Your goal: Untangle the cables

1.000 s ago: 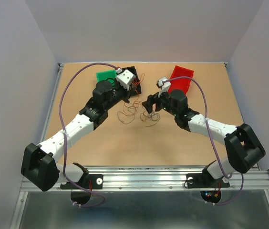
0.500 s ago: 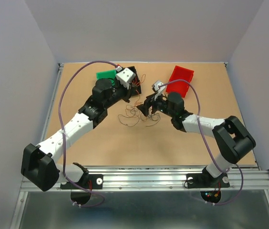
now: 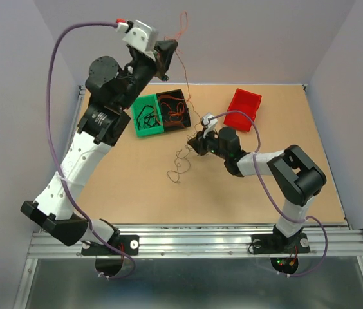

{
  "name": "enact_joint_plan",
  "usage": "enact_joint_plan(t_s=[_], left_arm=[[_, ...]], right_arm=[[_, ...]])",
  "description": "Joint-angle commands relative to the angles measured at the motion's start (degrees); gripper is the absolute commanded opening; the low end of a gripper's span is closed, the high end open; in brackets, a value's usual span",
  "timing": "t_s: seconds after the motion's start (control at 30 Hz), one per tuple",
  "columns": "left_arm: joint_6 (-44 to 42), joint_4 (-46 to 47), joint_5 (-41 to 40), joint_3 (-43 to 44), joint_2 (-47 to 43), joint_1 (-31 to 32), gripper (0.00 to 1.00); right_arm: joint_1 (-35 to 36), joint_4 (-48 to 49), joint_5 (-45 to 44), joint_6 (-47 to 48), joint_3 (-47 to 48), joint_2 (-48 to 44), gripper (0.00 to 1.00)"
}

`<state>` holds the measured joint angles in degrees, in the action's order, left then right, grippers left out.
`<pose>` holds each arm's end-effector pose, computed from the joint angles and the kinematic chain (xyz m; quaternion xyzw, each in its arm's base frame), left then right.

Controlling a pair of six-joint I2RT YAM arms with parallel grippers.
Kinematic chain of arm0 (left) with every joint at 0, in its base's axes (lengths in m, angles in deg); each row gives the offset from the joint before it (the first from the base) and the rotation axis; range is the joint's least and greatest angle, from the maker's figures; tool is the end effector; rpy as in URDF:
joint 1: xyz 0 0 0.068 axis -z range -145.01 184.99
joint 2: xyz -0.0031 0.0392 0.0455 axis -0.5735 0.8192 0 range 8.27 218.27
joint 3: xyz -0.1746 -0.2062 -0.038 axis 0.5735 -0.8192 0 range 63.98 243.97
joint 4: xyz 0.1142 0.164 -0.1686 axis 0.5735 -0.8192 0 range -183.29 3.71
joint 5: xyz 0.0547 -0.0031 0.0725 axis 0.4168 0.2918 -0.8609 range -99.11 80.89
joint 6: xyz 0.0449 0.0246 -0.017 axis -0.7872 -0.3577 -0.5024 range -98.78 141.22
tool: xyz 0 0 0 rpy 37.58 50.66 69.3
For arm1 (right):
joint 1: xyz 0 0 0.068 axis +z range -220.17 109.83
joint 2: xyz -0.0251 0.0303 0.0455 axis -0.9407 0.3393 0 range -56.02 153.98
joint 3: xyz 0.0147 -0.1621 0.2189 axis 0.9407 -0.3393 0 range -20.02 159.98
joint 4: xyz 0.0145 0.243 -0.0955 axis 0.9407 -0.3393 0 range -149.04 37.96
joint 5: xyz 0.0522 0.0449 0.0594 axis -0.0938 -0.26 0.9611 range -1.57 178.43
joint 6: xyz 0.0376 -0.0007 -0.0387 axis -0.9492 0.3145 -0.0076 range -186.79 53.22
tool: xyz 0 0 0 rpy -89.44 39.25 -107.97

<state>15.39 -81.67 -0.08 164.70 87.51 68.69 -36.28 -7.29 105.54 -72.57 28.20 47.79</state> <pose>0.2254 -0.1569 0.5664 0.2412 0.4739 -0.2442 0.8110 0.3073 0.2189 0.1812 -0.2770 0.7163 0.3217 0.5539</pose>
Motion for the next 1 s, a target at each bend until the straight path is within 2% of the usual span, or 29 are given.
enact_joint_plan(t_s=[0.0, 0.07, 0.2, 0.47, 0.63, 0.7, 0.8, 0.83, 0.87, 0.97], left_arm=[[-3.66, 3.80, -13.12, 7.19, -0.84, -0.12, 0.00], [-4.37, 5.56, -16.84, 7.64, -1.02, -0.12, 0.00], [-5.16, 7.77, -23.96, 6.33, -1.46, -0.21, 0.00], [-6.30, 12.16, -24.86, -2.38, 0.12, -1.08, 0.00], [1.24, 6.55, -18.89, 5.77, 8.81, -10.81, 0.00], [3.26, 4.36, -17.21, 8.33, 12.49, -13.12, 0.00], [7.29, 4.08, -17.21, 9.49, 14.62, -16.62, 0.00], [8.45, 4.34, -17.21, 8.44, 14.80, -17.69, 0.00], [10.03, 4.69, -16.60, 7.65, 14.71, -19.35, 0.00], [12.85, 6.36, -13.62, 3.96, 14.54, -21.12, 0.00]], right_arm=[[0.56, 5.08, -4.26, -0.37, -3.66, -4.22, 0.04], [0.48, 5.08, -6.10, -0.63, -4.80, -5.63, 0.01], [0.48, 5.08, -10.14, -1.86, -8.23, -7.91, 0.01], [0.48, 5.17, -16.74, -3.53, -13.77, -15.73, 0.01], [0.21, 4.91, -30.97, -7.30, -16.93, -21.00, 0.01], [-0.31, 4.12, -39.74, -9.24, -17.82, -22.07, 0.01], [-2.93, -3.24, -53.96, -18.54, -17.82, -24.34, 0.01], [-4.26, -6.23, -55.41, -21.35, -18.25, -25.05, 0.01], [-7.58, -6.60, -55.08, -26.08, -20.26, -26.80, 0.01], [-11.82, -6.78, -53.75, -32.08, -23.34, -29.18, 0.01]])
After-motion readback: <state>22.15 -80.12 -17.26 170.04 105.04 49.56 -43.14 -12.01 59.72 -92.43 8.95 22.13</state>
